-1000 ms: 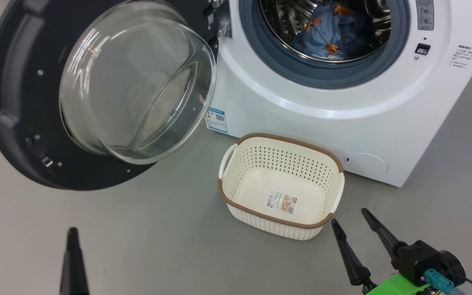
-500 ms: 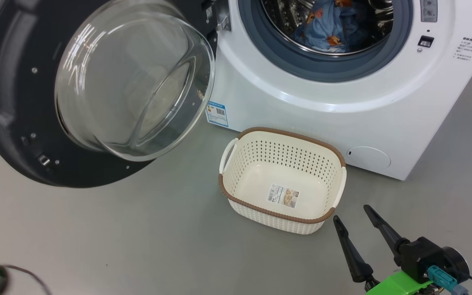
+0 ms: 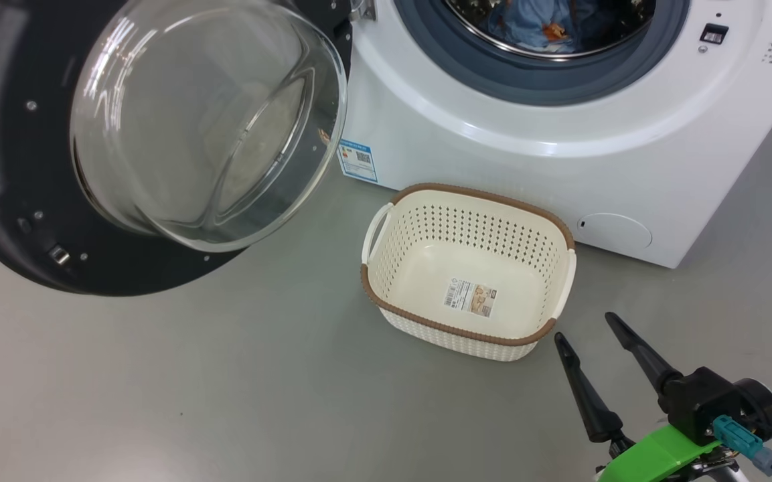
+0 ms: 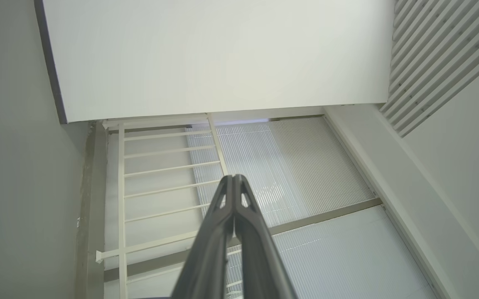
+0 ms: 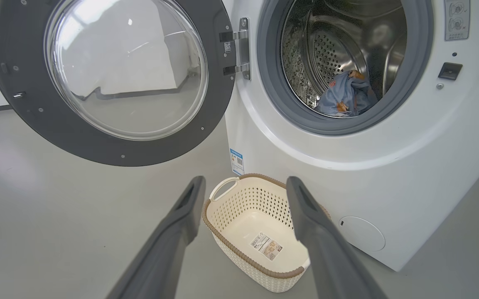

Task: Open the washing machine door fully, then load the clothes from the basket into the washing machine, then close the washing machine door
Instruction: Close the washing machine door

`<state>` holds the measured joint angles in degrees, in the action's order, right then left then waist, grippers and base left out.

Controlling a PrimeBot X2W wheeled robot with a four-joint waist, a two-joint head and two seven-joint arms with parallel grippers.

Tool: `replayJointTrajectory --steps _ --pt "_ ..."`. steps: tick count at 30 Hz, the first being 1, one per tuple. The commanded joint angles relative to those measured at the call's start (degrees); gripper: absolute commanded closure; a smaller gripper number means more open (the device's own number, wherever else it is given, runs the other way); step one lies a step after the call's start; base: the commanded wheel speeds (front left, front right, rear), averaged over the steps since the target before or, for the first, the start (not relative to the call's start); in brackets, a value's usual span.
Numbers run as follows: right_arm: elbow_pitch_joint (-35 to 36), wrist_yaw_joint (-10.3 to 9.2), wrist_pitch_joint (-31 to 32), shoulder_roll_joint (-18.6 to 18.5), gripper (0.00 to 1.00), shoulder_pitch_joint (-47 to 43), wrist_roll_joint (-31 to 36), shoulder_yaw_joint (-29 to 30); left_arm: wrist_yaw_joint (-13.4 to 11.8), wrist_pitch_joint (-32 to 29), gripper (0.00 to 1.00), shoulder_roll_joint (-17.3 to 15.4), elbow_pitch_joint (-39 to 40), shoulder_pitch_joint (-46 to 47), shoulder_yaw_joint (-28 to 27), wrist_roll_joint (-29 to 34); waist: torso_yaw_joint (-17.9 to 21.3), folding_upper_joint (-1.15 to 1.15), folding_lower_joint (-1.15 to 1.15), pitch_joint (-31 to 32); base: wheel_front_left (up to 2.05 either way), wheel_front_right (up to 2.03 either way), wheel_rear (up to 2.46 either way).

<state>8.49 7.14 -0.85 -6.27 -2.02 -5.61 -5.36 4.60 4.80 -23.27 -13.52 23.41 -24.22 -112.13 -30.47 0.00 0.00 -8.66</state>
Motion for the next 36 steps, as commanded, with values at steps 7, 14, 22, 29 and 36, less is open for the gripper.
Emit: replayJointTrajectory --steps 7,14,22,29,36 --pt "3.5 0.35 1.4 -1.7 0.0 2.3 0.5 -1.6 -2.7 -5.9 1.0 -8.6 -12.8 10.2 1.9 -0.2 1.0 0.0 0.0 -2.0 0.0 0.0 0.0" --pt "4.3 0.35 2.5 -2.6 0.0 2.8 0.3 -2.5 -3.9 -10.6 1.0 -11.1 -22.6 13.8 6.4 2.2 3.0 0.0 0.0 -3.5 0.0 0.0 0.0" --pt "5.2 0.35 3.1 -3.1 0.0 3.2 0.1 -2.6 -2.6 -14.6 1.0 -10.7 -29.0 15.9 10.7 4.7 5.0 0.0 0.0 -5.1 0.0 0.0 0.0" --pt "5.8 0.35 3.6 -3.8 0.0 3.8 -0.3 -3.1 -1.3 -15.7 1.0 -9.5 -34.9 16.7 12.9 6.5 6.4 0.0 0.0 -6.4 0.0 0.0 0.0" --pt "6.3 0.35 4.1 -4.2 0.0 3.8 -0.3 -2.9 0.2 -17.1 1.0 -8.3 -38.1 17.2 13.5 6.8 6.7 0.0 0.0 -7.3 0.0 0.0 0.0"
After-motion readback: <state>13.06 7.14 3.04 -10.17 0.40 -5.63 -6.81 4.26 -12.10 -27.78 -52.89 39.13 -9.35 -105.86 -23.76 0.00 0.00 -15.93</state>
